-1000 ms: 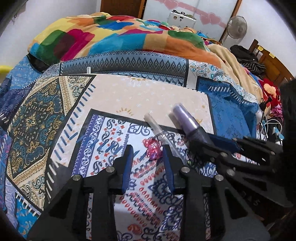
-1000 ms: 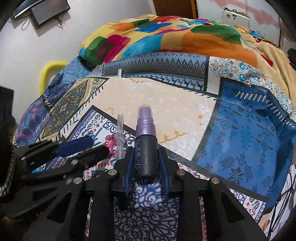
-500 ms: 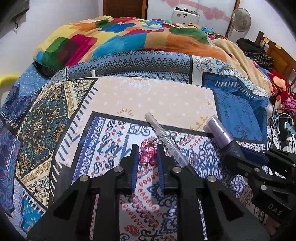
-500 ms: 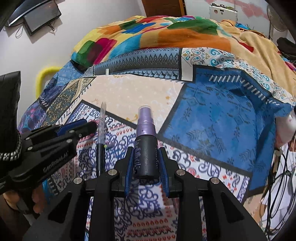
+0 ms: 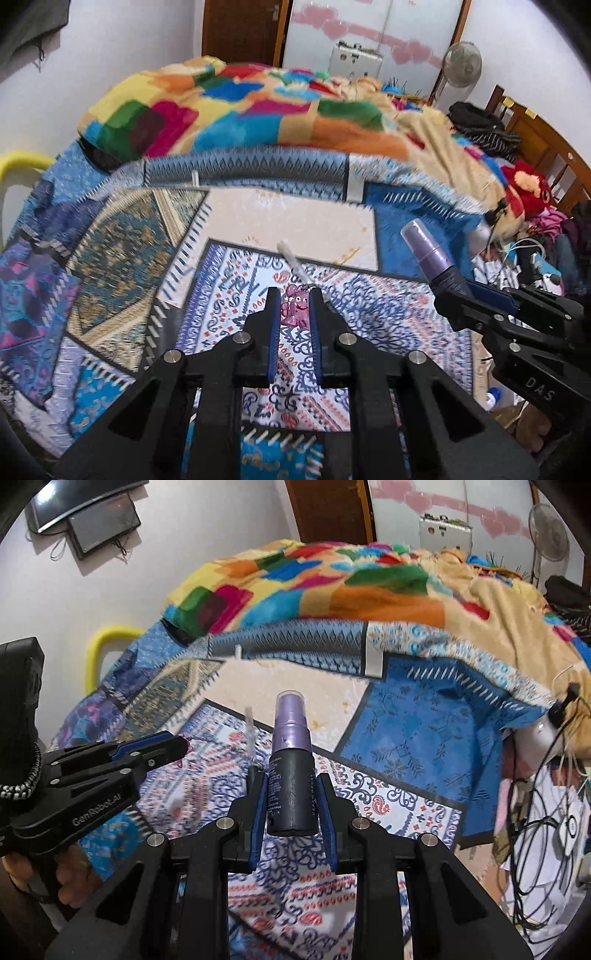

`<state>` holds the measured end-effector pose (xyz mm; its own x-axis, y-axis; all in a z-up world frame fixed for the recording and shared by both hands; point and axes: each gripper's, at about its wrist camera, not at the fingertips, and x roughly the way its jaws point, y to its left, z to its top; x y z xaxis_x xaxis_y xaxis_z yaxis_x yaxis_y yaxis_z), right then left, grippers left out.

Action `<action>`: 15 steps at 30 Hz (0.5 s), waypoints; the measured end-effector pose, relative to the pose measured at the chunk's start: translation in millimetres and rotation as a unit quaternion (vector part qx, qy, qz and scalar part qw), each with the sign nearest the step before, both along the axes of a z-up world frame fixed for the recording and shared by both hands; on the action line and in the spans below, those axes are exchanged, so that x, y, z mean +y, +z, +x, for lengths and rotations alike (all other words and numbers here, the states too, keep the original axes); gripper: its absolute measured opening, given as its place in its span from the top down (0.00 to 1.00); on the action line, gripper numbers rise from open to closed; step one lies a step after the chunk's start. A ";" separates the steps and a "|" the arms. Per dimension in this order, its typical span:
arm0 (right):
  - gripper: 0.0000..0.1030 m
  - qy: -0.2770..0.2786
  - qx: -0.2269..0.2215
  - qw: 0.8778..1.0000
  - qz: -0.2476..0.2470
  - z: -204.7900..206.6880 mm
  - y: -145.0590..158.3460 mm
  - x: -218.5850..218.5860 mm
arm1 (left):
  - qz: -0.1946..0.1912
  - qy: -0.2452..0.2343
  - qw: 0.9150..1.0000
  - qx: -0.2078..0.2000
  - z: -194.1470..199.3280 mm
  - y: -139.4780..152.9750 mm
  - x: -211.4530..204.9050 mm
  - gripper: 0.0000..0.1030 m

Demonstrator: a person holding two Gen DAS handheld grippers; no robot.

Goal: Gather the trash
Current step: 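Carry the pink clip with the left tool while the right tool carries the spray bottle to the bin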

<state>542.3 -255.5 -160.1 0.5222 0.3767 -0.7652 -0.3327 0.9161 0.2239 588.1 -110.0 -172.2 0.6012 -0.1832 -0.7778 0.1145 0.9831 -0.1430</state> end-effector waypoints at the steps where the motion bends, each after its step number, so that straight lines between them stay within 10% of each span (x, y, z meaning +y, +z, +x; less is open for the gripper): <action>1: 0.77 0.000 -0.005 1.000 0.000 -3.2 5.2 0.2 | 0.000 0.000 1.000 -0.005 -3.2 7.3 0.7 0.87; 15: 0.77 0.010 -0.072 0.997 0.009 -79.6 95.8 16.2 | 0.011 0.021 0.997 -0.066 -110.4 93.9 38.9 0.87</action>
<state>462.7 -239.3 -64.3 0.6173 0.4021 -0.6762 -0.3815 0.9047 0.1896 477.7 -71.1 -78.3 0.7062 -0.1382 -0.6944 0.0888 0.9903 -0.1067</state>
